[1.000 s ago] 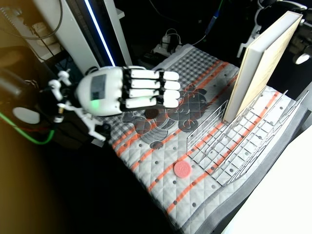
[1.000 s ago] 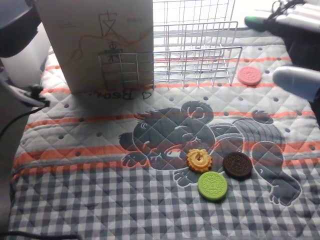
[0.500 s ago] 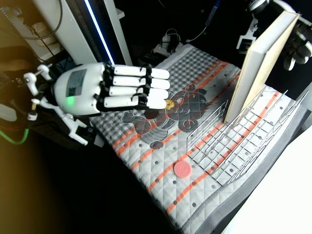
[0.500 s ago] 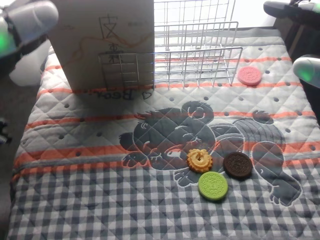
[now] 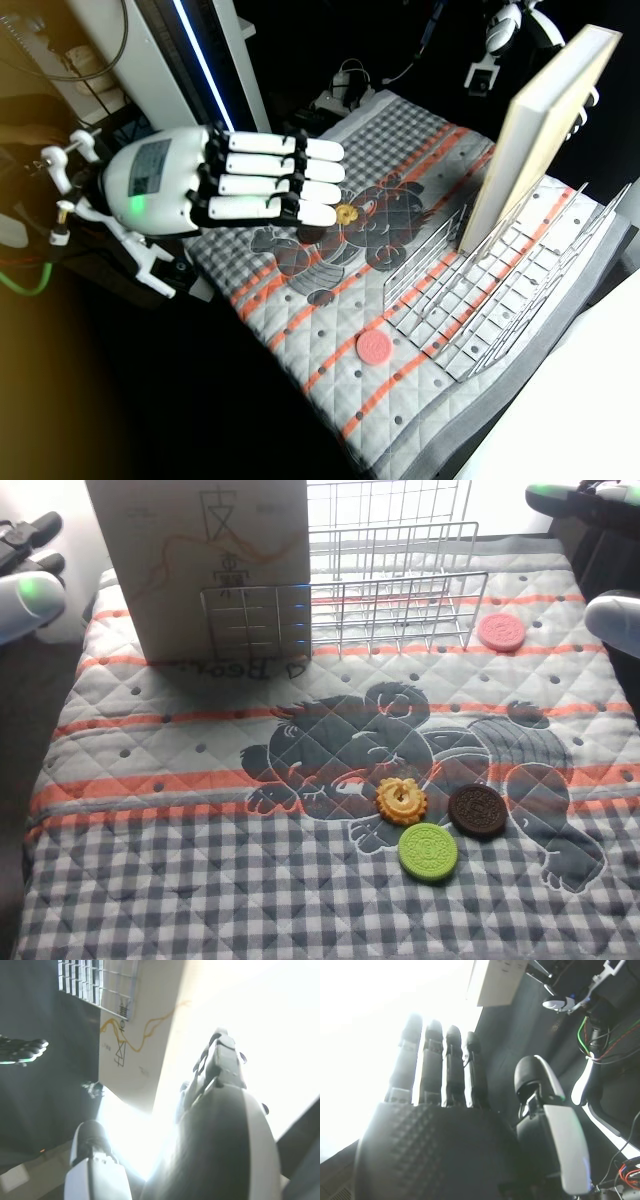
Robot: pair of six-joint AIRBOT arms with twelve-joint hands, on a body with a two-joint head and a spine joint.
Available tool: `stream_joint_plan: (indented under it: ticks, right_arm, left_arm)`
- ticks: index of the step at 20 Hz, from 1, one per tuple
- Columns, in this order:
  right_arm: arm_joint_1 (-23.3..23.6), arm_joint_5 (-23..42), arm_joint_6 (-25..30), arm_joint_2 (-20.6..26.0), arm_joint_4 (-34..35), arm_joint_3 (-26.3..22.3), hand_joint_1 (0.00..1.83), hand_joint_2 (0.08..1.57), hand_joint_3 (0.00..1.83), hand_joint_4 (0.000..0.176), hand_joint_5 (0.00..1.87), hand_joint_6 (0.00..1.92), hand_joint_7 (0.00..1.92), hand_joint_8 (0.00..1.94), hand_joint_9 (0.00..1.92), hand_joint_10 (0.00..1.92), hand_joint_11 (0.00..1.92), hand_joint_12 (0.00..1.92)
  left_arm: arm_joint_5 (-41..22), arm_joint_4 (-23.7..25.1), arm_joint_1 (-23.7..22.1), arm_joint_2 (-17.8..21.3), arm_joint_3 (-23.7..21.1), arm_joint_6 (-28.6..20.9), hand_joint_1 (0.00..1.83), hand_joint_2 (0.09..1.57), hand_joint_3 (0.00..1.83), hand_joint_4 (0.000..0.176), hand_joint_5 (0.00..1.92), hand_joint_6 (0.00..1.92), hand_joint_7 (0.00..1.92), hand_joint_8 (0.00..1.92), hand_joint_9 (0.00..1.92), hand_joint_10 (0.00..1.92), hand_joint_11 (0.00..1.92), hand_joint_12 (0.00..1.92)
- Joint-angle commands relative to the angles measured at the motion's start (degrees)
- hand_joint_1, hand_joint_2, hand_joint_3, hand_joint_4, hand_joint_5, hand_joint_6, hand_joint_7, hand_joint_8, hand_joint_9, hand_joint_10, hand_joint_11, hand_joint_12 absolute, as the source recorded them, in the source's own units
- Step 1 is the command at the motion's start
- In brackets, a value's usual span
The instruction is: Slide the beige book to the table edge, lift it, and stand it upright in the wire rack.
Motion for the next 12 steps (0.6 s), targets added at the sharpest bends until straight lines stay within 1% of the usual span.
stream_joint_plan:
  ticks: [1, 4, 6, 7, 9, 11, 12]
  right_arm:
    - [0.8, 7.1, 0.0, -0.2, 1.8, 0.0, 0.23, 1.38, 0.0, 0.0, 0.32, 0.0, 0.31, 0.0, 0.29, 0.0, 0.22, 0.31]
    - [0.8, 7.1, 0.0, -0.6, 1.9, 0.2, 0.22, 1.38, 0.0, 0.0, 0.32, 0.0, 0.32, 0.0, 0.29, 0.0, 0.22, 0.26]
    - [0.8, 7.1, 0.0, -0.8, 1.9, 0.4, 0.23, 1.38, 0.0, 0.0, 0.33, 0.0, 0.33, 0.0, 0.3, 0.0, 0.26, 0.22]
    - [0.8, 7.0, 0.0, -0.8, 1.9, 0.4, 0.23, 1.38, 0.0, 0.0, 0.33, 0.0, 0.32, 0.0, 0.3, 0.0, 0.27, 0.21]
    - [0.8, 7.0, 0.0, -0.9, 1.9, 0.4, 0.24, 1.37, 0.0, 0.0, 0.32, 0.0, 0.32, 0.0, 0.28, 0.0, 0.25, 0.19]
    - [0.8, 7.0, 0.0, -1.0, 2.0, 0.5, 0.25, 1.38, 0.0, 0.0, 0.32, 0.0, 0.31, 0.0, 0.29, 0.01, 0.27, 0.19]
    - [0.7, 7.0, 0.0, -1.0, 2.0, 0.5, 0.25, 1.38, 0.0, 0.0, 0.32, 0.0, 0.31, 0.0, 0.29, 0.01, 0.27, 0.19]
  left_arm:
    - [-8.1, -1.1, -0.3, -0.4, 0.1, -0.3, 0.56, 0.89, 0.0, 0.176, 0.0, 0.0, 0.0, 0.0, 0.0, 0.0, 0.0, 0.0]
    - [-7.7, 0.1, -1.0, -1.4, 0.5, -1.0, 0.55, 0.9, 0.0, 0.176, 0.0, 0.0, 0.0, 0.0, 0.0, 0.0, 0.01, 0.0]
    - [-6.8, 2.1, -2.6, -2.1, 0.9, -1.3, 0.58, 0.9, 0.0, 0.176, 0.0, 0.0, 0.0, 0.0, 0.0, 0.0, 0.0, 0.0]
    - [-6.1, 2.9, -3.8, -2.8, 1.4, -1.3, 0.65, 0.91, 0.01, 0.176, 0.0, 0.0, 0.0, 0.0, 0.0, 0.0, 0.0, 0.0]
    - [-5.3, 3.6, -5.3, -4.0, 2.5, -1.7, 0.68, 0.93, 0.01, 0.176, 0.0, 0.0, 0.0, 0.0, 0.0, 0.0, 0.0, 0.0]
    - [-6.0, 3.6, -5.5, -4.3, 2.7, -2.5, 0.66, 0.93, 0.01, 0.176, 0.0, 0.0, 0.0, 0.0, 0.0, 0.0, 0.0, 0.0]
    - [-6.4, 3.6, -4.9, -3.8, 2.2, -2.5, 0.66, 0.93, 0.01, 0.176, 0.0, 0.0, 0.0, 0.0, 0.0, 0.0, 0.0, 0.0]
